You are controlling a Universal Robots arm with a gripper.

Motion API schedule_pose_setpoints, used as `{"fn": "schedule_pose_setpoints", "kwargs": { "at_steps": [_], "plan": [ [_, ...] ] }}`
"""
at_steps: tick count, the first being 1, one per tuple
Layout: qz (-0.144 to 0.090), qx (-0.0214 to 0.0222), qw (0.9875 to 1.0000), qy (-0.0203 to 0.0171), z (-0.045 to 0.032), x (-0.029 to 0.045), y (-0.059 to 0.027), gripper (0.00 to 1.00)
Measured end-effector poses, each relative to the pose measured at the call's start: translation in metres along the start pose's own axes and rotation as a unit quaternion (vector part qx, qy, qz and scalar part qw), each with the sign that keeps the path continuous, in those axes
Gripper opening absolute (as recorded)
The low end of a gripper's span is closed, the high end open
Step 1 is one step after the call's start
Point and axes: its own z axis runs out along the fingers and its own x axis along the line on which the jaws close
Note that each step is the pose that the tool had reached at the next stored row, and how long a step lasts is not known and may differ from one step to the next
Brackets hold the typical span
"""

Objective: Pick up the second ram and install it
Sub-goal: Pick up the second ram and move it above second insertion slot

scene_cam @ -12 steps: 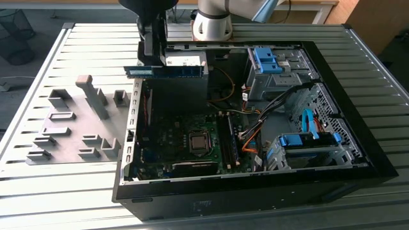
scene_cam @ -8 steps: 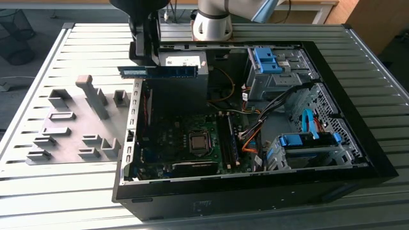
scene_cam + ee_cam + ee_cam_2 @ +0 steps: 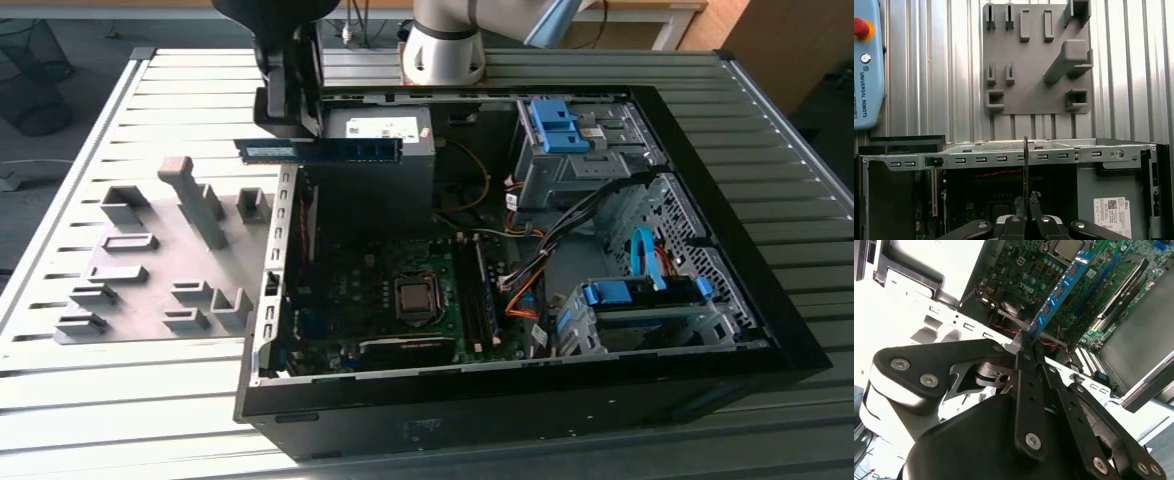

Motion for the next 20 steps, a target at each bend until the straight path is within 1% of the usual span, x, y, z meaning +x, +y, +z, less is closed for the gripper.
{"fn": "schedule_pose_setpoints", "kwargs": {
  "at_steps": [2, 5, 6, 20],
  "plan": [
    [0.0, 0.0, 1.0, 0.0, 0.0, 0.0, 0.0016, 0.14],
    [0.0, 0.0, 1.0, 0.0, -0.0001, -0.0002, -0.0041, 0.14],
    [0.0, 0.0, 1.0, 0.0, -0.0001, -0.0002, -0.0044, 0.14],
    [0.0, 0.0, 1.0, 0.0, -0.0001, -0.0003, -0.0049, 0.14]
  ]
}}
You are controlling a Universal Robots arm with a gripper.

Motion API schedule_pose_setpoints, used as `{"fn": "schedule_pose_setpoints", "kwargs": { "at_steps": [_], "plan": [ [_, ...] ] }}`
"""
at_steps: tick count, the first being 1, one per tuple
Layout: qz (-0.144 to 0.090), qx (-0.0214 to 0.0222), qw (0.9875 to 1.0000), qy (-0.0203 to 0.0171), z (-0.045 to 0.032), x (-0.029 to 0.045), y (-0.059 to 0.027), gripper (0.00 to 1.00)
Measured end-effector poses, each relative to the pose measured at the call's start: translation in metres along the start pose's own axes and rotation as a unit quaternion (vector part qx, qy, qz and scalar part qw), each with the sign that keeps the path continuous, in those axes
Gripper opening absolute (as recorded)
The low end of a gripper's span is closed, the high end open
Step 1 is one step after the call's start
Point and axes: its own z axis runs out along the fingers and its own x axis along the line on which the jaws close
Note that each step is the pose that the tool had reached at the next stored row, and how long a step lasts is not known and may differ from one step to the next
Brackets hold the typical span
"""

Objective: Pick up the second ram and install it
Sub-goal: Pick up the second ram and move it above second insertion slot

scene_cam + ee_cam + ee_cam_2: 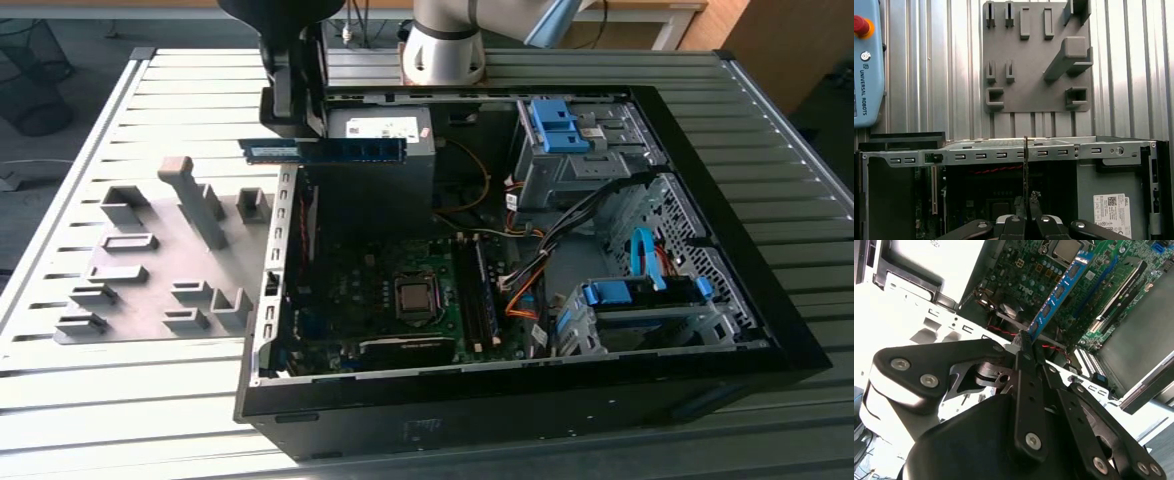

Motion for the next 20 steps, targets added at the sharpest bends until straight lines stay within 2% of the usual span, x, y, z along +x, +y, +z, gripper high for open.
{"fn": "schedule_pose_setpoints", "kwargs": {
  "at_steps": [4, 20],
  "plan": [
    [0.0, 0.0, 1.0, 0.0, -0.0001, -0.0002, -0.0041, 0.14],
    [0.0, 0.0, 1.0, 0.0, -0.0001, -0.0004, -0.0065, 0.14]
  ]
}}
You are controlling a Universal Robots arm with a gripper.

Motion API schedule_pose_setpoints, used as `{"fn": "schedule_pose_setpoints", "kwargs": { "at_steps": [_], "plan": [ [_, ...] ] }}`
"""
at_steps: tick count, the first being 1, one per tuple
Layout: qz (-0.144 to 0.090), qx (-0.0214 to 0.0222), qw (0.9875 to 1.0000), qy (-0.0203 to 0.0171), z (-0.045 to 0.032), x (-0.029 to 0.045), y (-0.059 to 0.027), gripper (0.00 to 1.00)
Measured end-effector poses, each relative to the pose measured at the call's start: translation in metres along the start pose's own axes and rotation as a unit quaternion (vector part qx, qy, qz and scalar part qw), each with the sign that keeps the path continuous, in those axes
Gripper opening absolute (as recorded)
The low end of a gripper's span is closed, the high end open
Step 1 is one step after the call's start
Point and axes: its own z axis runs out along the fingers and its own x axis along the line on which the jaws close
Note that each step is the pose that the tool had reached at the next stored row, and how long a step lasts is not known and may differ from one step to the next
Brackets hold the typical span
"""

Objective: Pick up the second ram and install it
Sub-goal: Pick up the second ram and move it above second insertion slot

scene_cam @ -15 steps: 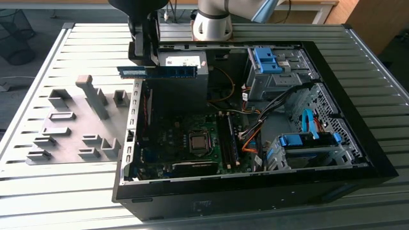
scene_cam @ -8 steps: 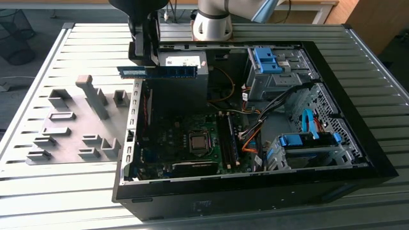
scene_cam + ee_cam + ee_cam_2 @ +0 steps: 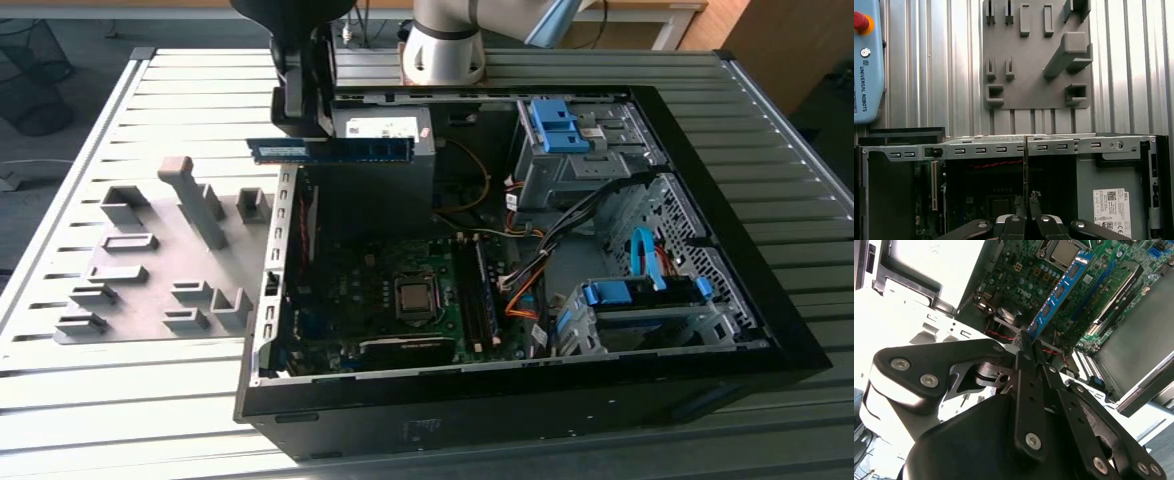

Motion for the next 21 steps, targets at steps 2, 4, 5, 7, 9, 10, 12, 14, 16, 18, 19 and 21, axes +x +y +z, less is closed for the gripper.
{"fn": "schedule_pose_setpoints", "kwargs": {
  "at_steps": [2, 4, 5, 7, 9, 10, 12, 14, 16, 18, 19, 21],
  "plan": [
    [0.0, 0.0, 1.0, 0.0, -0.0001, -0.0001, -0.0022, 0.14],
    [0.0, 0.0, 1.0, 0.0, -0.0001, -0.0001, -0.0037, 0.14],
    [0.0, 0.0, 1.0, 0.0, -0.0001, -0.0001, -0.0039, 0.14],
    [0.0, 0.0, 1.0, 0.0, -0.0001, -0.0001, -0.0041, 0.14],
    [0.0, 0.0, 1.0, 0.0, -0.0001, -0.0002, -0.0045, 0.14],
    [0.0, 0.0, 1.0, 0.0, -0.0001, -0.0002, -0.0046, 0.14],
    [0.0, 0.0, 1.0, 0.0, -0.0002, -0.0002, -0.0053, 0.14],
    [0.0, 0.0, 1.0, 0.0, -0.0002, -0.0002, -0.006, 0.14],
    [0.0, 0.0, 1.0, 0.0, -0.0002, -0.0003, -0.0068, 0.14],
    [0.0, 0.0, 1.0, 0.0, -0.0002, -0.0003, -0.0079, 0.14],
    [0.0, 0.0, 1.0, 0.0, -0.0002, -0.0004, -0.0085, 0.14],
    [0.0, 0.0, 1.0, 0.0, -0.0003, -0.0004, -0.0098, 0.14]
  ]
}}
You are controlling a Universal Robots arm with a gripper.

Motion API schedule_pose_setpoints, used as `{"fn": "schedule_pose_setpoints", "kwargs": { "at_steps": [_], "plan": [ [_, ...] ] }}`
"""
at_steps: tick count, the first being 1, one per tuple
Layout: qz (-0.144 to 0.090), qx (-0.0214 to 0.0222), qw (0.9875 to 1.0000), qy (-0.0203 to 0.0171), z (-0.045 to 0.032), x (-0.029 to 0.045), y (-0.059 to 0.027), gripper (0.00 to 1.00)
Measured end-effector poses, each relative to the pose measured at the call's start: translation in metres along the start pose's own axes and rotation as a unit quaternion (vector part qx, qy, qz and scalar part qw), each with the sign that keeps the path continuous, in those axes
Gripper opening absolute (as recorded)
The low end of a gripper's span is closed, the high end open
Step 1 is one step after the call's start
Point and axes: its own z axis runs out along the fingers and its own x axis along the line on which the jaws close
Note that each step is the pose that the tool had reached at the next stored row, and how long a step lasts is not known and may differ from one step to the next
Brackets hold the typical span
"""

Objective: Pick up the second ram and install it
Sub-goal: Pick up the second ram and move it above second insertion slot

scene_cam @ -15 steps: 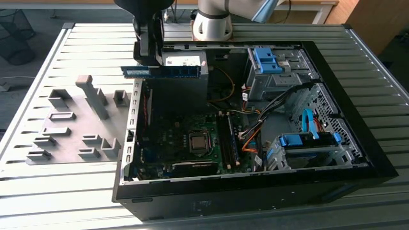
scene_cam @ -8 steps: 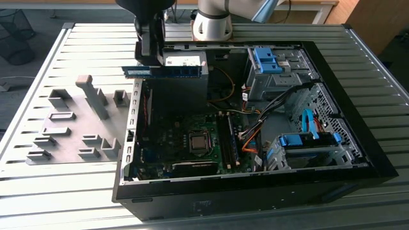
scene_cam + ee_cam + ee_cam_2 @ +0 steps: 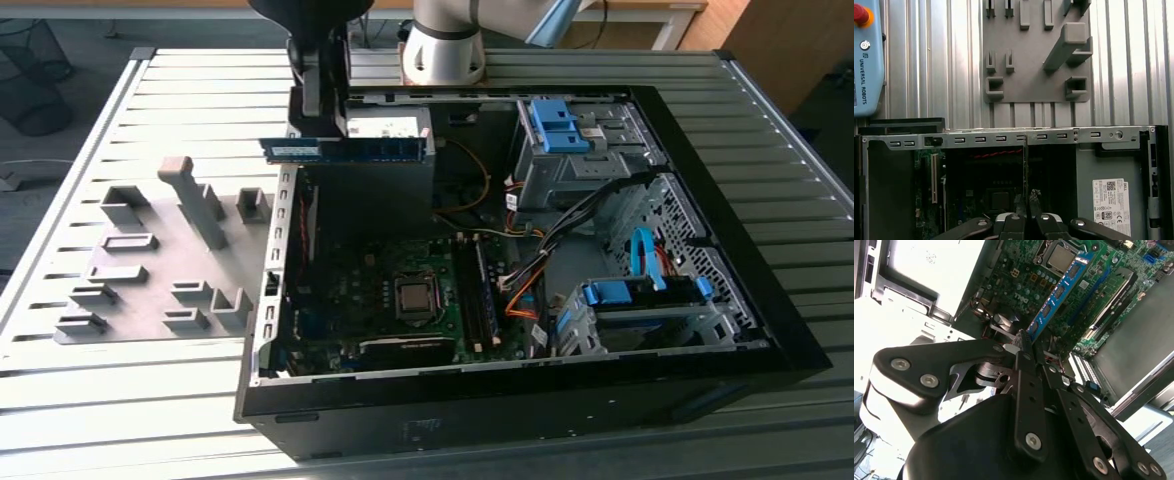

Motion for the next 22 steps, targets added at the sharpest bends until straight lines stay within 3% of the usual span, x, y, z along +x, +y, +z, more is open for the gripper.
{"fn": "schedule_pose_setpoints", "kwargs": {
  "at_steps": [16, 22],
  "plan": [
    [0.0, 0.0, 1.0, 0.0, -0.0001, -0.0001, -0.0028, 0.14],
    [0.0, 0.0, 1.0, 0.0, -0.0003, -0.0005, -0.0111, 0.14]
  ]
}}
